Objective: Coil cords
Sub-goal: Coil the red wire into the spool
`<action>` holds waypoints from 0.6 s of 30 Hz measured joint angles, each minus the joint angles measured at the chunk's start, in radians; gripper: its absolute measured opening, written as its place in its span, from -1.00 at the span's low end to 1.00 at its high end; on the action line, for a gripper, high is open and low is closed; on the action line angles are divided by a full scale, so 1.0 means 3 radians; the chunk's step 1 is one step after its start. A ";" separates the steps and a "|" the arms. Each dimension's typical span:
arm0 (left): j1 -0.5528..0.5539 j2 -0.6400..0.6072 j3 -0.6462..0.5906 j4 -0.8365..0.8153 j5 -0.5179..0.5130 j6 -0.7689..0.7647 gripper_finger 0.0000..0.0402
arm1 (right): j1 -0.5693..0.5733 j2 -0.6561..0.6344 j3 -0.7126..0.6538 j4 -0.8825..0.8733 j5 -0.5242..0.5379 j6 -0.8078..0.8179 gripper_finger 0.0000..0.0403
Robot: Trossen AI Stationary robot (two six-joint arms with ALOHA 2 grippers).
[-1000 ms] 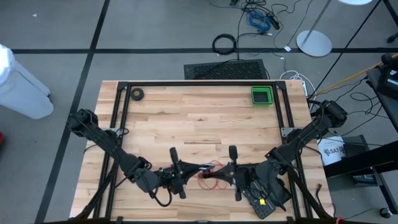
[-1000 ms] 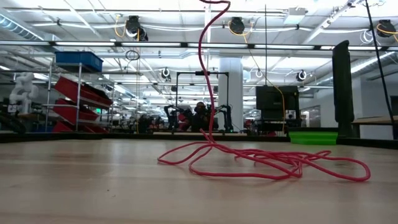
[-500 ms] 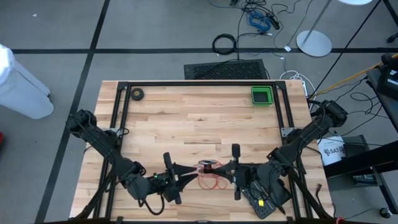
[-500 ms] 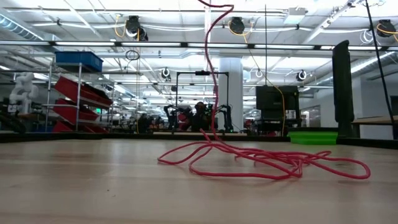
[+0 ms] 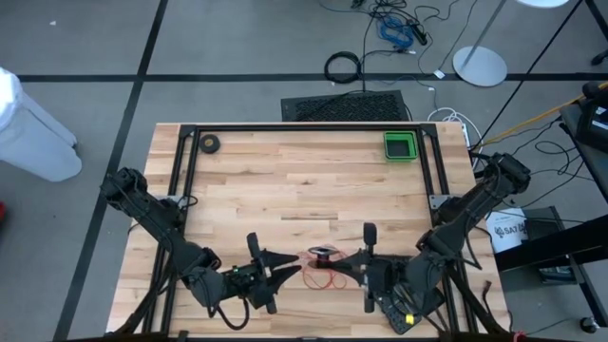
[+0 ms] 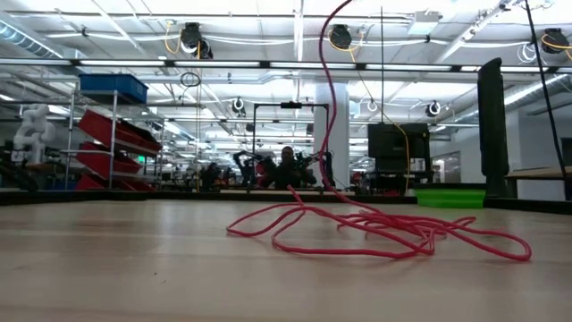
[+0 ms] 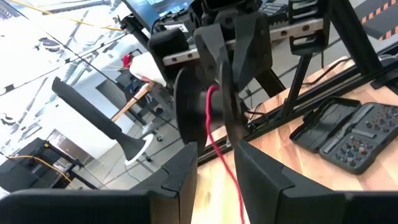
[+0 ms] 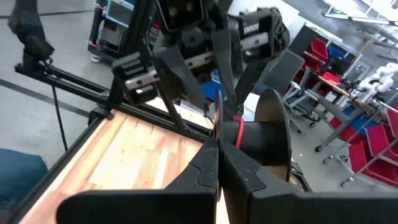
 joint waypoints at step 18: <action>0.0304 -0.0001 -0.0001 -0.0584 0.0577 -0.0999 -0.43 | 0.0063 -0.0015 0.0013 0.0034 0.0206 -0.0081 -1.00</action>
